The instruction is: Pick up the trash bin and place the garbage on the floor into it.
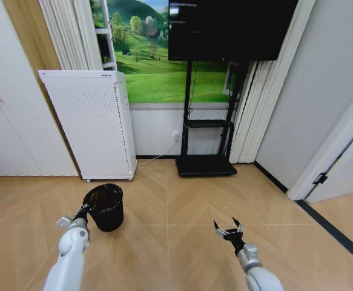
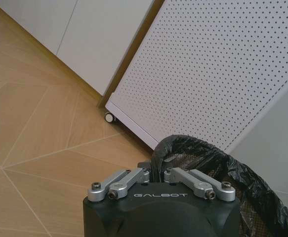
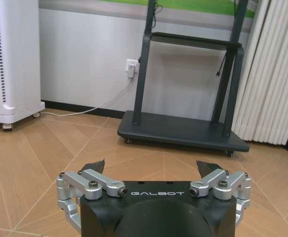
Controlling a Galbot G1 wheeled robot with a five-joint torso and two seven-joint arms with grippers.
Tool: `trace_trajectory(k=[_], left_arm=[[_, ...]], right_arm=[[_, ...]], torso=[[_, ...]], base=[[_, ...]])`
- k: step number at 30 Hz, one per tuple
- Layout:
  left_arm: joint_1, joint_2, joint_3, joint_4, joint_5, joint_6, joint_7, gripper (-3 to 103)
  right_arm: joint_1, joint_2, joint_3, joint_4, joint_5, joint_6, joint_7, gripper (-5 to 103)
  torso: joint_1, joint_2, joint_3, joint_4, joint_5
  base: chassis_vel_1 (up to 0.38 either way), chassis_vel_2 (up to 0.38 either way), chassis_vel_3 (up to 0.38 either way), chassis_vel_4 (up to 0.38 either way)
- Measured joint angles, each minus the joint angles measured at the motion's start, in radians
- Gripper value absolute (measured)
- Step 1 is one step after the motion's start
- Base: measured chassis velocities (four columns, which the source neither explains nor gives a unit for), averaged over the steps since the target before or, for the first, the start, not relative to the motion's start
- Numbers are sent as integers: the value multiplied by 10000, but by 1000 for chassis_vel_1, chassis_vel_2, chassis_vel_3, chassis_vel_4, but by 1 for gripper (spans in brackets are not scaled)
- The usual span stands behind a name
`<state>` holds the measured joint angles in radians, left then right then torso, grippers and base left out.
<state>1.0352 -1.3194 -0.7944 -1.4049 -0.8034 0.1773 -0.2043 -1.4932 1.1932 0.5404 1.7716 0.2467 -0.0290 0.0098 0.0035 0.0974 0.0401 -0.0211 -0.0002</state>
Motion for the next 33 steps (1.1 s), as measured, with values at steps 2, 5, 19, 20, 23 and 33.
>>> trace_trajectory(k=[2, 5, 19, 20, 23, 33], left_arm=[[-14, -20, 56, 42, 32, 0, 48, 7], [21, 17, 232, 126, 117, -2, 328, 7], [297, 356, 490, 462, 327, -24, 1119, 7], [303, 351, 515, 527, 373, -39, 1142, 7], [300, 321, 524, 639, 403, -70, 1155, 7], [84, 507, 436, 1196, 338, -134, 1424, 7]], right_arm=[[96, 16, 0, -129, 197, -50, 1, 100], [230, 52, 99, -620, 1265, 33, -403, 100], [38, -1054, 1235, -1756, 1917, 1510, -1630, 100], [31, -1099, 1268, -1734, 1970, 1512, -1630, 100], [43, -1111, 1296, -1716, 2012, 1513, -1622, 100], [168, -824, 1203, -1599, 1898, 1458, -1540, 100]], torso=[[0, 0, 0, 0, 3], [0, 0, 0, 1, 3], [0, 2, -2, 0, 3], [0, 2, -2, 0, 2], [-1, 2, -1, 0, 4], [-1, 2, -1, 2, 3]], base=[[0, 0, 0, 0], [0, 0, 0, 0], [0, 0, 0, 0], [0, 0, 0, 0], [0, 0, 0, 0], [0, 0, 0, 0]])
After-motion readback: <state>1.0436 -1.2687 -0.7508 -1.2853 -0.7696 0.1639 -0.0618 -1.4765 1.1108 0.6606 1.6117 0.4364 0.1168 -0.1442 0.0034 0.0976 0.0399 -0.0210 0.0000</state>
